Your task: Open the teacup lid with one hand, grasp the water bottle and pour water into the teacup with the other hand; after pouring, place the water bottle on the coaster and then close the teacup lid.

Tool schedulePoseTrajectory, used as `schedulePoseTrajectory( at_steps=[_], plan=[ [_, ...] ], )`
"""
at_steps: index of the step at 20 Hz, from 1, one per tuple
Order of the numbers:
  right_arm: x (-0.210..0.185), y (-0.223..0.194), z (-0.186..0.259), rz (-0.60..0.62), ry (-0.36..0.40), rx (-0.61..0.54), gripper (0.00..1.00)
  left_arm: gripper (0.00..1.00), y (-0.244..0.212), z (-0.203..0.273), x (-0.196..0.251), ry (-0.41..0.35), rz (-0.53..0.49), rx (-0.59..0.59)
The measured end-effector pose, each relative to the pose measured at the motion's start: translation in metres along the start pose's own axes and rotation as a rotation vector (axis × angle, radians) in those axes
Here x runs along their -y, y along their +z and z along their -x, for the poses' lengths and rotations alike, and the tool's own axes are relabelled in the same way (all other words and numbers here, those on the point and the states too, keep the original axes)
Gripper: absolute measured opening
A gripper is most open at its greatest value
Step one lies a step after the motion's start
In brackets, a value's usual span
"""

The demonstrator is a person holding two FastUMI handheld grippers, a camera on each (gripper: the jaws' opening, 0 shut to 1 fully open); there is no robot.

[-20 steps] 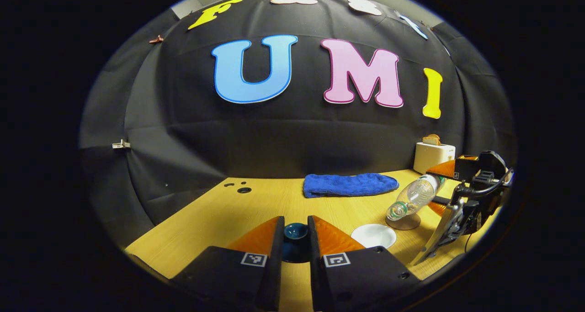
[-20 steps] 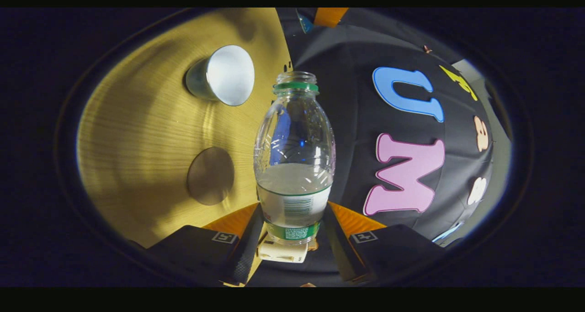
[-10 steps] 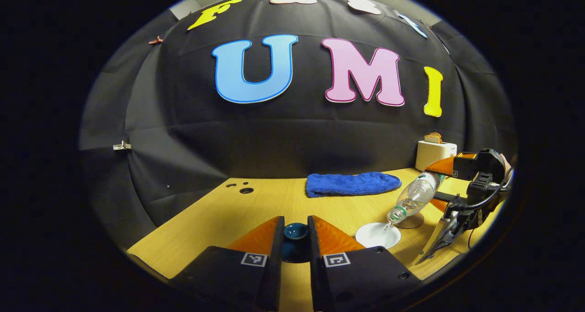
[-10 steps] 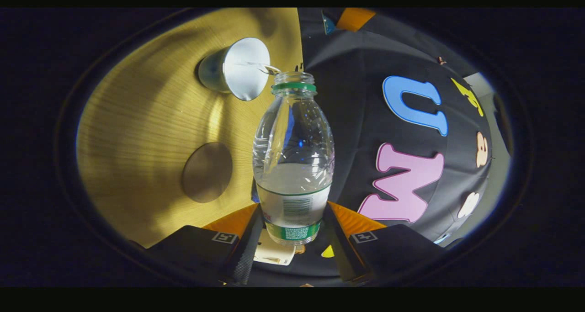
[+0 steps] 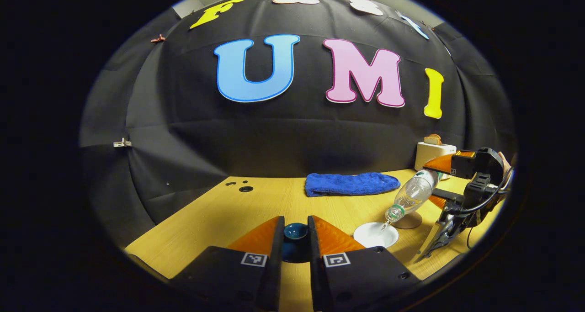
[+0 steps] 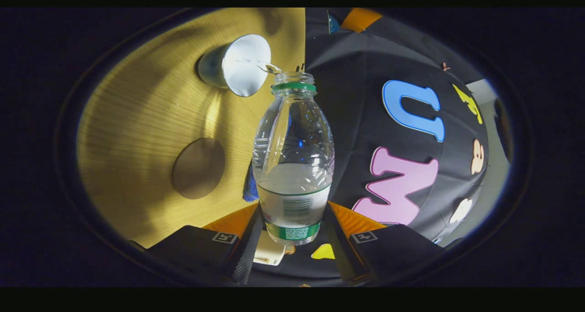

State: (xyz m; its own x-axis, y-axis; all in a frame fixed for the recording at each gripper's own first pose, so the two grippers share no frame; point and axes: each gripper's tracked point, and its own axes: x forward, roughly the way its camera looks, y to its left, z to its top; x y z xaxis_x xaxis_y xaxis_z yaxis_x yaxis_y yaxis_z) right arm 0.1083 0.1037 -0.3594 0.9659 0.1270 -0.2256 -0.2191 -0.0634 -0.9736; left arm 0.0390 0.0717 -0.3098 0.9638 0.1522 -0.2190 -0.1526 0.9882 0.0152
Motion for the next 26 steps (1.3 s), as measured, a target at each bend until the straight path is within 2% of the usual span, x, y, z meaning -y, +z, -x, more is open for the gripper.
schedulePoseTrajectory(
  at_steps=[2, 3, 4, 5, 7, 9, 11, 12, 14, 18, 19, 20, 22, 23, 25, 26],
  plan=[
    [0.005, 0.000, 0.001, 0.026, -0.015, 0.010, 0.75, 0.30, 0.000, 0.000, 0.000, 0.001, 0.002, 0.001],
    [0.005, 0.000, 0.002, 0.043, -0.022, 0.016, 0.75, 0.27, 0.000, 0.000, 0.000, -0.001, 0.001, 0.002],
    [0.007, -0.001, 0.001, 0.058, -0.031, 0.020, 0.75, 0.30, 0.000, 0.001, 0.001, -0.004, 0.000, 0.004],
    [0.009, -0.001, 0.000, 0.069, -0.036, 0.022, 0.75, 0.27, 0.001, 0.000, 0.001, -0.006, -0.002, 0.006],
    [0.011, -0.002, -0.001, 0.084, -0.043, 0.017, 0.75, 0.30, 0.002, -0.001, 0.002, -0.009, -0.006, 0.007],
    [0.012, -0.003, 0.000, 0.093, -0.051, 0.012, 0.75, 0.27, 0.002, -0.001, 0.003, -0.012, -0.005, 0.009],
    [0.013, -0.003, -0.002, 0.095, -0.057, 0.015, 0.75, 0.30, 0.001, -0.002, 0.005, -0.014, -0.001, 0.005],
    [0.013, -0.003, -0.002, 0.099, -0.062, 0.019, 0.75, 0.27, 0.000, -0.001, 0.006, -0.017, 0.001, 0.002],
    [0.014, -0.004, -0.004, 0.117, -0.075, 0.032, 0.75, 0.30, 0.000, -0.002, 0.009, -0.023, 0.004, 0.000],
    [0.019, -0.003, -0.007, 0.153, -0.118, 0.059, 0.75, 0.30, 0.001, -0.001, 0.014, -0.029, 0.005, 0.002],
    [0.020, -0.004, -0.008, 0.160, -0.128, 0.065, 0.75, 0.27, 0.001, -0.001, 0.014, -0.029, 0.007, 0.002],
    [0.020, -0.004, -0.009, 0.167, -0.134, 0.071, 0.75, 0.30, 0.000, -0.001, 0.015, -0.027, 0.008, 0.001],
    [0.024, -0.005, -0.013, 0.176, -0.147, 0.082, 0.75, 0.27, 0.000, 0.000, 0.014, -0.022, 0.012, 0.000],
    [0.025, -0.004, -0.015, 0.173, -0.151, 0.088, 0.75, 0.30, 0.000, 0.001, 0.012, -0.018, 0.013, 0.000],
    [0.027, -0.004, -0.016, 0.180, -0.161, 0.095, 0.75, 0.30, 0.000, 0.002, 0.010, -0.010, 0.012, 0.000],
    [0.029, -0.003, -0.016, 0.191, -0.172, 0.102, 0.75, 0.27, 0.001, 0.003, 0.010, -0.008, 0.012, 0.001]
  ],
)
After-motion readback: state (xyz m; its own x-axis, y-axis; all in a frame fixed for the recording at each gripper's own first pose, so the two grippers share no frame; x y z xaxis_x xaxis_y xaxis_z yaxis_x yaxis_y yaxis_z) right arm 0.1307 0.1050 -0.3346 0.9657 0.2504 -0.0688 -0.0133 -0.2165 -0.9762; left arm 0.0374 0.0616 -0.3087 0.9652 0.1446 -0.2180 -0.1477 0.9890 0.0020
